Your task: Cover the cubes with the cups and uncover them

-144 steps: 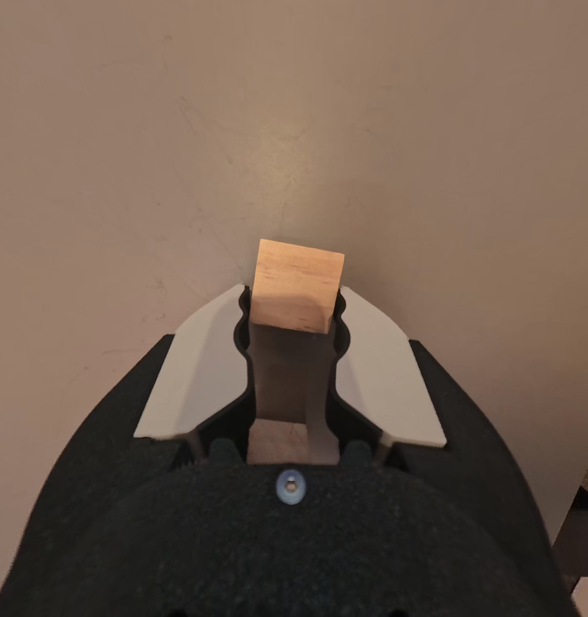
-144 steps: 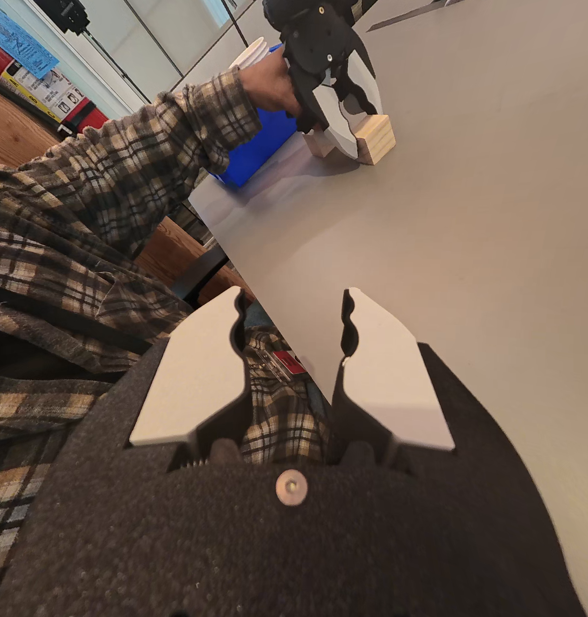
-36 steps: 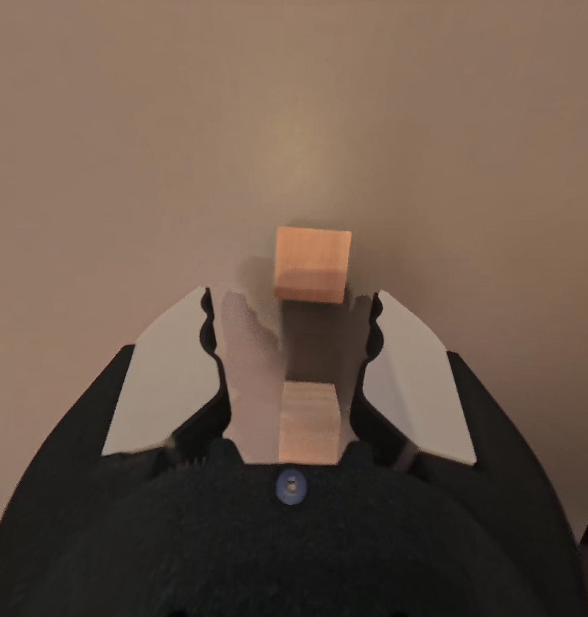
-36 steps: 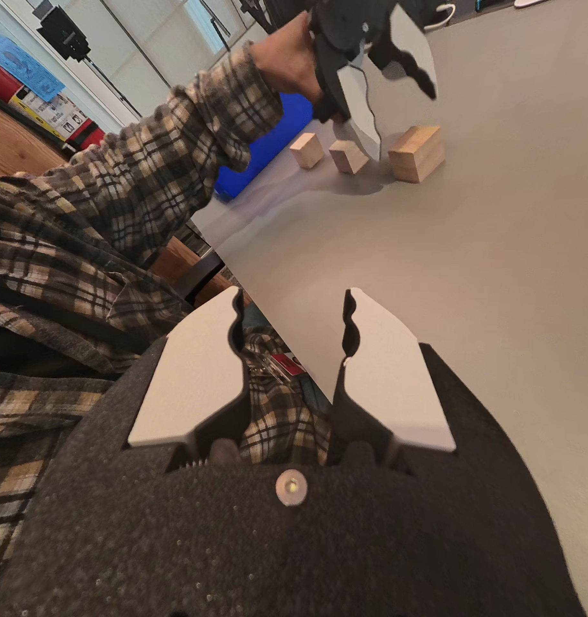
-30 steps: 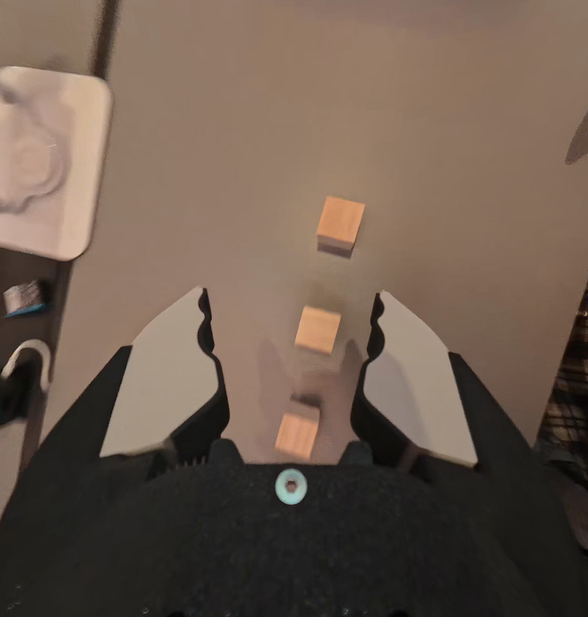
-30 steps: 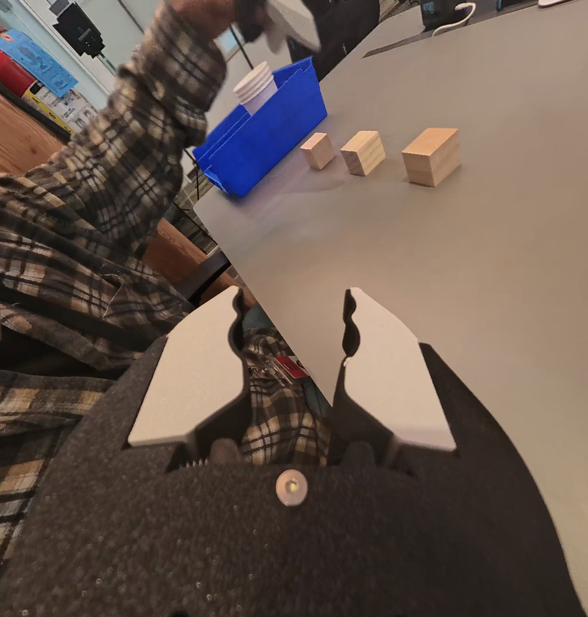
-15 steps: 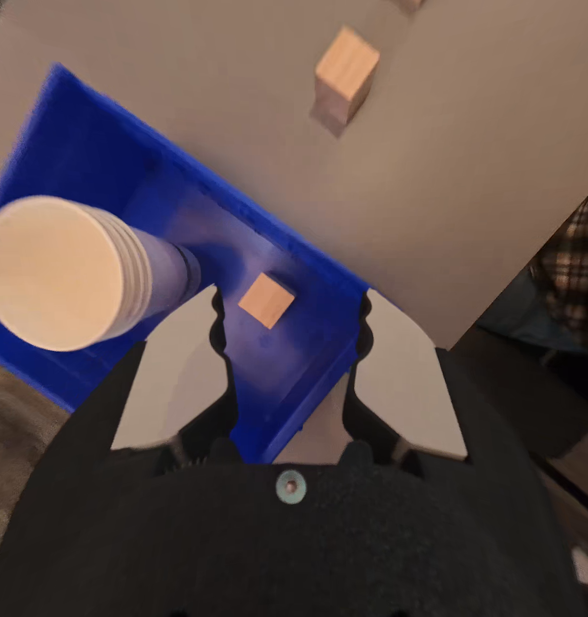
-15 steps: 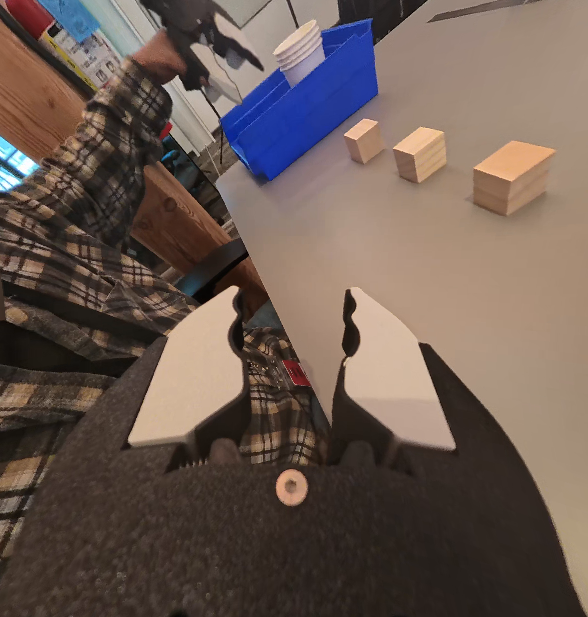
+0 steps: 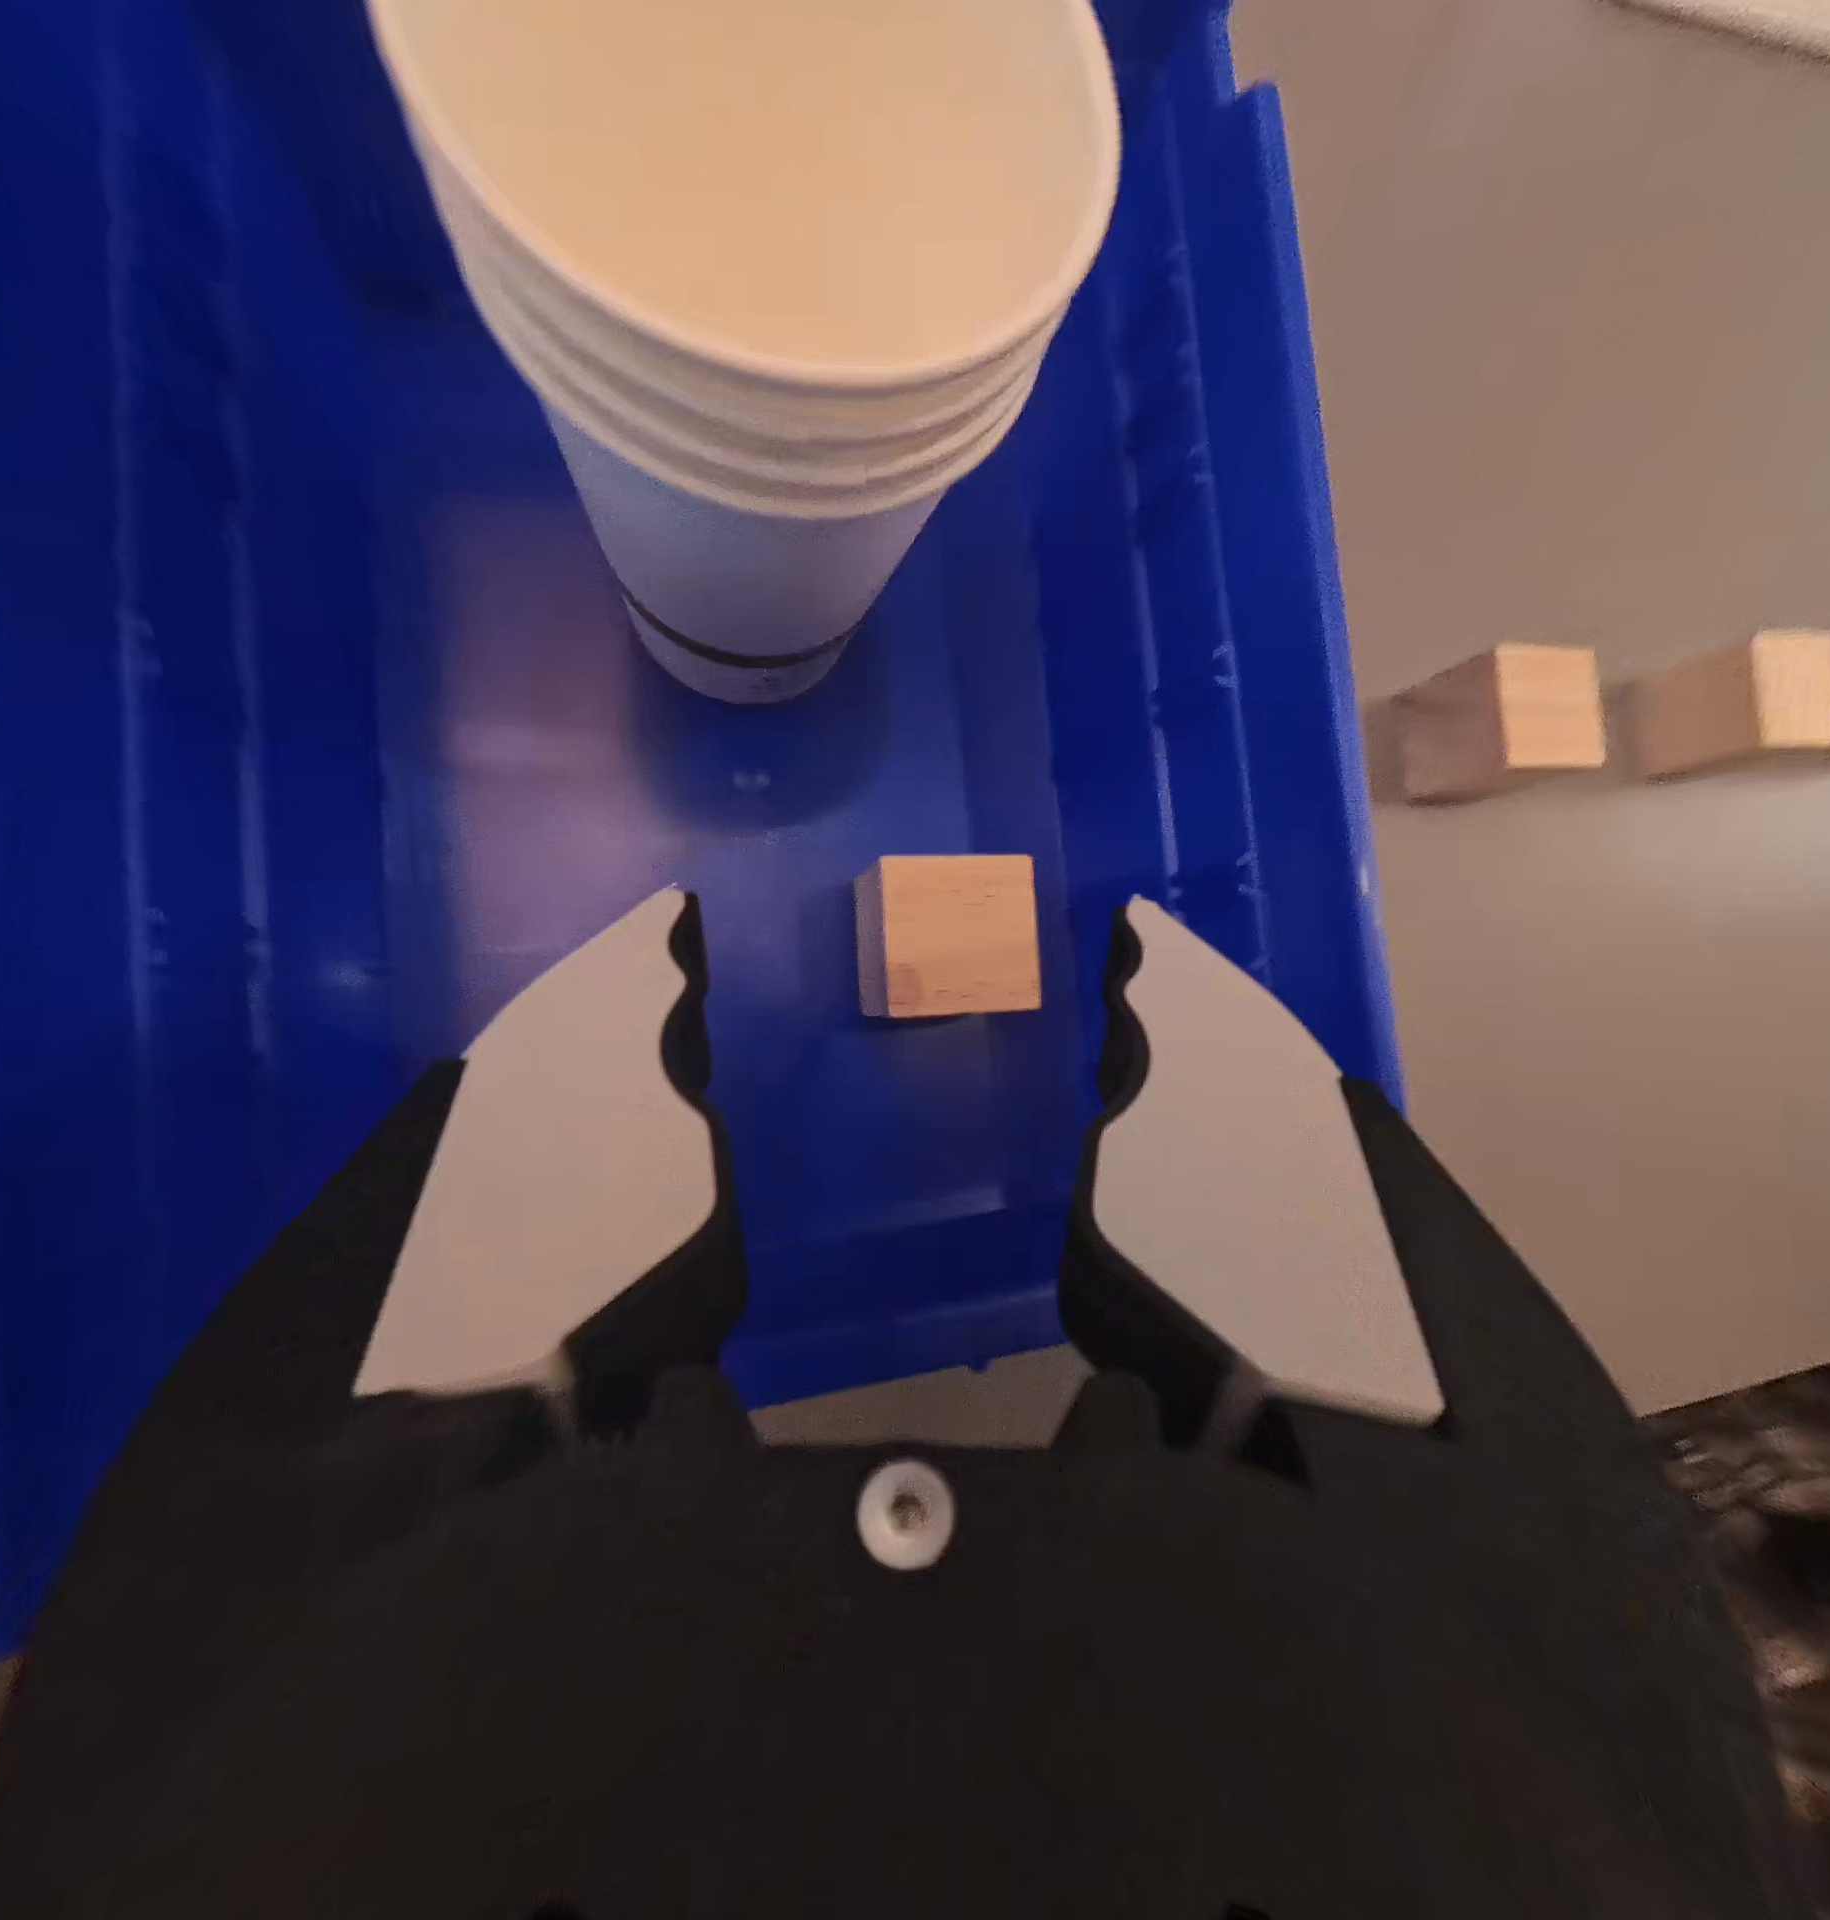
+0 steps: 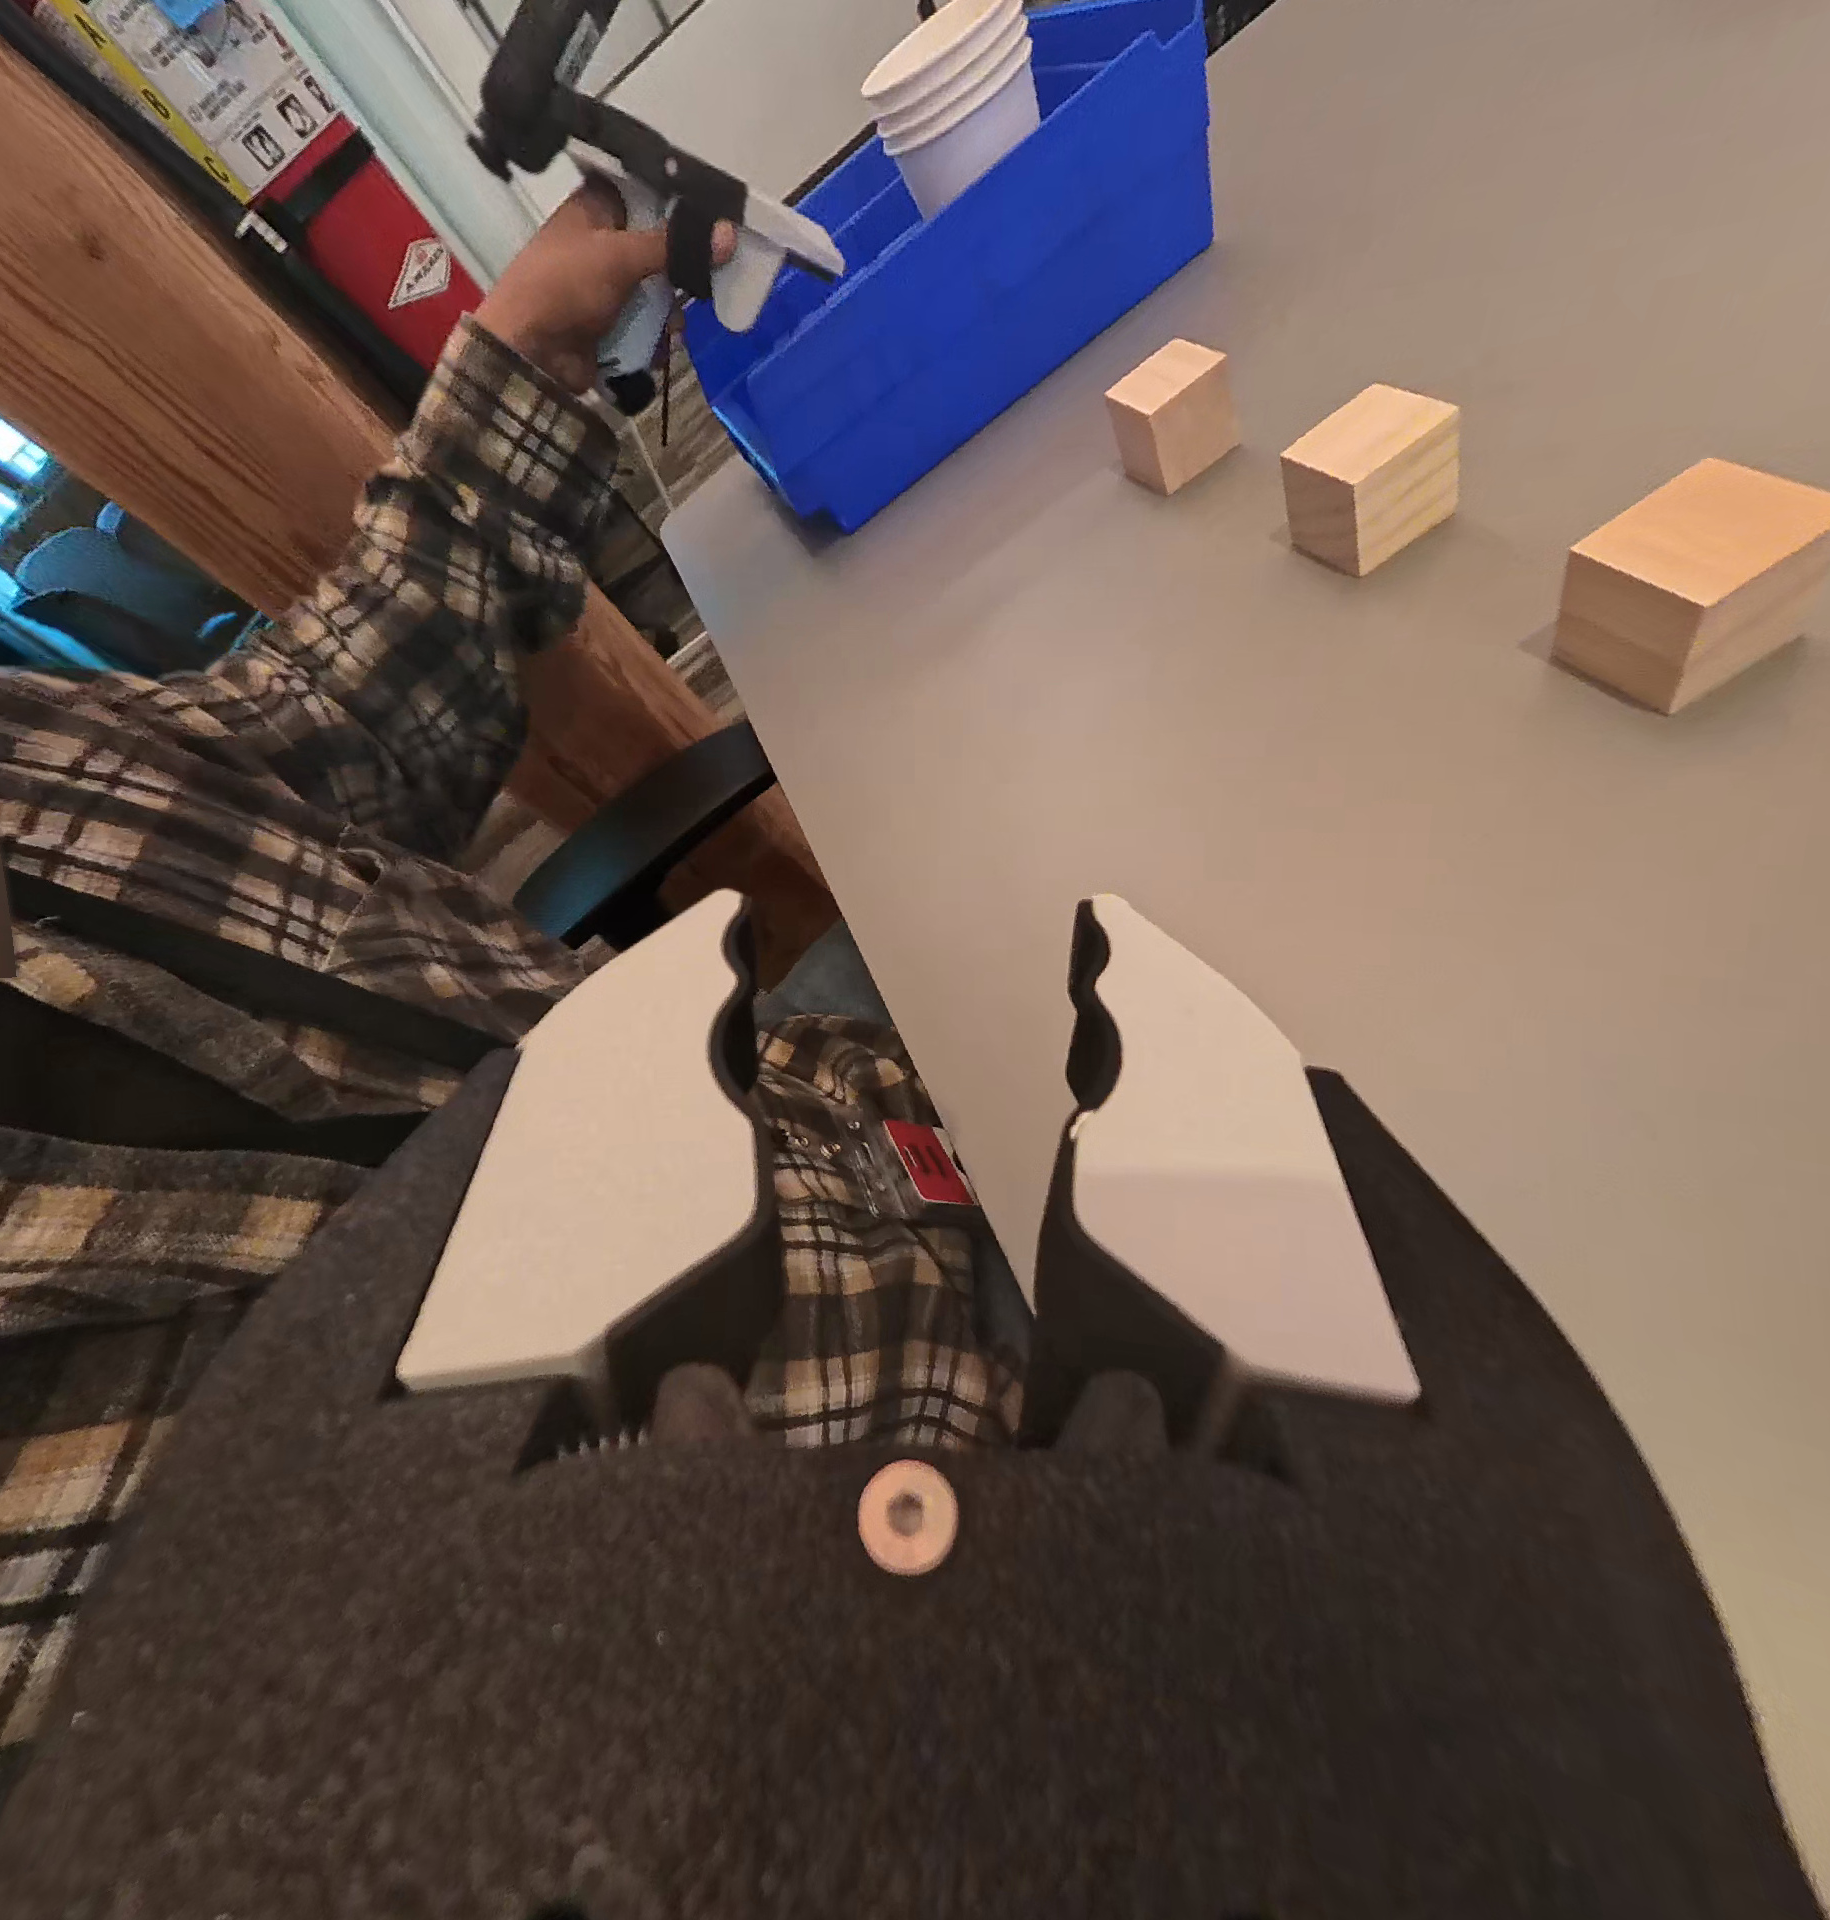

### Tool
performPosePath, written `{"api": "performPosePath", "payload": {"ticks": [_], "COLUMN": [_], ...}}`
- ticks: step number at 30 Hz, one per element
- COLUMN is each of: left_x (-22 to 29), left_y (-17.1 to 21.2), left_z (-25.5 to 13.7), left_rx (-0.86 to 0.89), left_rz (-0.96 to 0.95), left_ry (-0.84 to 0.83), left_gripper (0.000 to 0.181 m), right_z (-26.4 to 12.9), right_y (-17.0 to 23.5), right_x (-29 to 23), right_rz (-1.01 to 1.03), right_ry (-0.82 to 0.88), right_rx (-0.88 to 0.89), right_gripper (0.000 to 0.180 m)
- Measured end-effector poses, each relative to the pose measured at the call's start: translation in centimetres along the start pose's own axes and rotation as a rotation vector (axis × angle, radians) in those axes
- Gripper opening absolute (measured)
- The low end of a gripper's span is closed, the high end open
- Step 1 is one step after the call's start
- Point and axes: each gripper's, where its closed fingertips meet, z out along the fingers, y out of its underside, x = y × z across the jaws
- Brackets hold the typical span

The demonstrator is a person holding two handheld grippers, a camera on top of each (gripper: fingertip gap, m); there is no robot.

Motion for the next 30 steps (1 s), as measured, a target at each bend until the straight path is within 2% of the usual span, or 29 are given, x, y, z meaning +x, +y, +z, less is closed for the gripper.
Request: {"api": "performPosePath", "payload": {"ticks": [8,19,21,23,26,30], "left_x": [-0.4,0.0,0.4,0.7,-0.4,-1.1], "left_y": [2.1,3.9,4.6,5.1,3.8,-0.1], "left_z": [1.0,4.4,5.4,6.3,5.2,0.2], "left_rx": [-0.028,-0.182,-0.227,-0.277,-0.246,-0.114], "left_rz": [-0.129,-0.058,-0.039,0.017,0.080,0.185], "left_ry": [-0.153,-0.231,-0.197,-0.147,-0.147,-0.161], "left_gripper": [0.076,0.073,0.067,0.046,0.046,0.046], "right_z": [1.3,2.1,1.9,1.8,1.4,0.3], "right_y": [-1.7,-2.2,-2.1,-2.1,-2.0,-1.9], "right_x": [-0.8,-1.3,-1.2,-1.1,-1.1,-0.7], "right_rz": [-0.061,-0.082,-0.073,-0.067,-0.072,-0.067], "right_ry": [-0.051,-0.068,-0.066,-0.065,-0.058,-0.041], "right_rx": [-0.049,-0.060,-0.048,-0.042,-0.039,-0.003], "right_gripper": [0.058,0.059,0.059,0.059,0.058,0.057]}}
